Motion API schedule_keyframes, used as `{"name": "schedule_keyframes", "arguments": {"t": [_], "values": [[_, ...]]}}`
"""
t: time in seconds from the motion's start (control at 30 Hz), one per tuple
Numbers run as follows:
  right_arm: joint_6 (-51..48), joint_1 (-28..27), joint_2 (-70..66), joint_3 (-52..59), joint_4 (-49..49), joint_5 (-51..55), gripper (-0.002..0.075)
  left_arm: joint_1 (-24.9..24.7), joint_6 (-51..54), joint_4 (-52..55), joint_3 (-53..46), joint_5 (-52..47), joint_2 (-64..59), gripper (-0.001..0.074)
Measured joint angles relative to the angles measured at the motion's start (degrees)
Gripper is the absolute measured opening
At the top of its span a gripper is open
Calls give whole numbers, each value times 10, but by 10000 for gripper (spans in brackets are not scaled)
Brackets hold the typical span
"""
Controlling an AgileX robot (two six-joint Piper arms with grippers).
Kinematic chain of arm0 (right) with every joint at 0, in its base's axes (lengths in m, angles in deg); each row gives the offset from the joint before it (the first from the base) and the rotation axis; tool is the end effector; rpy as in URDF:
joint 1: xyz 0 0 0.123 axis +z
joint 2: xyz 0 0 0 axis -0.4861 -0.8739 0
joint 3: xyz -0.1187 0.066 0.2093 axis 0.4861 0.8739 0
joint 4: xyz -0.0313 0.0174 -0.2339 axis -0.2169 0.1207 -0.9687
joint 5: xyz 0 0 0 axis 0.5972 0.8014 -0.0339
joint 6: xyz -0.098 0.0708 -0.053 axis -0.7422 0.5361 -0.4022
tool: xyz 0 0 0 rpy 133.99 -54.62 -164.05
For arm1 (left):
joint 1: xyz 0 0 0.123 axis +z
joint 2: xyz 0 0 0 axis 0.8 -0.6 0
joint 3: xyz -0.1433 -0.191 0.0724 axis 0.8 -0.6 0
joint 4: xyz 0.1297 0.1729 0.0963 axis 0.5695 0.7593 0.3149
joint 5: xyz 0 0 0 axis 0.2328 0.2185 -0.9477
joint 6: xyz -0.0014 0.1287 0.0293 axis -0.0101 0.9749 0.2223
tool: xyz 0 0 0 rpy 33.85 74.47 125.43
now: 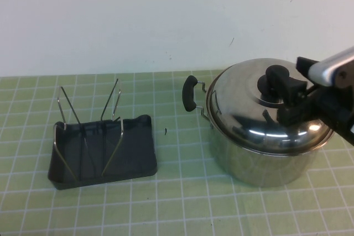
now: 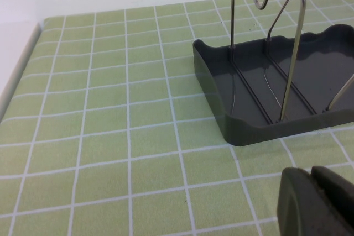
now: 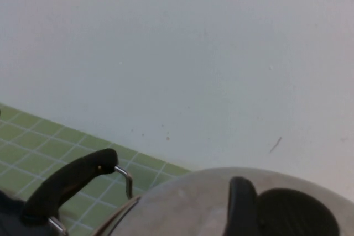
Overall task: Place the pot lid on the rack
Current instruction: Open the pot, then hand over the pot lid
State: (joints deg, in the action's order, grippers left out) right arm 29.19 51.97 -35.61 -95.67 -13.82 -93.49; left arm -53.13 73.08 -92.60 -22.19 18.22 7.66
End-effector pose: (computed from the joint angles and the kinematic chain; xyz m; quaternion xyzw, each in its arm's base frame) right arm 0.2984 0.1358 0.2175 -0.1945 0.6988 0.1348 0.6750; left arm 0.1149 -0.0042 0.1692 0.0096 0.7895 -0.0124 0.6135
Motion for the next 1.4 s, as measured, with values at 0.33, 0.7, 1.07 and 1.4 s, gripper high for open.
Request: {"name": "schedule_keyframes", "arguments": {"t": [0.33, 0.7, 1.07, 1.4], "values": [[-35, 0, -80, -68, 20, -3, 410, 0, 0, 0, 0, 0, 0, -2], [-53, 0, -128, -75, 45, -21, 409, 0, 0, 0, 0, 0, 0, -2], [-51, 2, -106, -75, 37, -6, 337, 0, 0, 0, 0, 0, 0, -2], [-29, 2, 70, -74, -4, 46, 337, 0, 0, 0, 0, 0, 0, -2]]}}
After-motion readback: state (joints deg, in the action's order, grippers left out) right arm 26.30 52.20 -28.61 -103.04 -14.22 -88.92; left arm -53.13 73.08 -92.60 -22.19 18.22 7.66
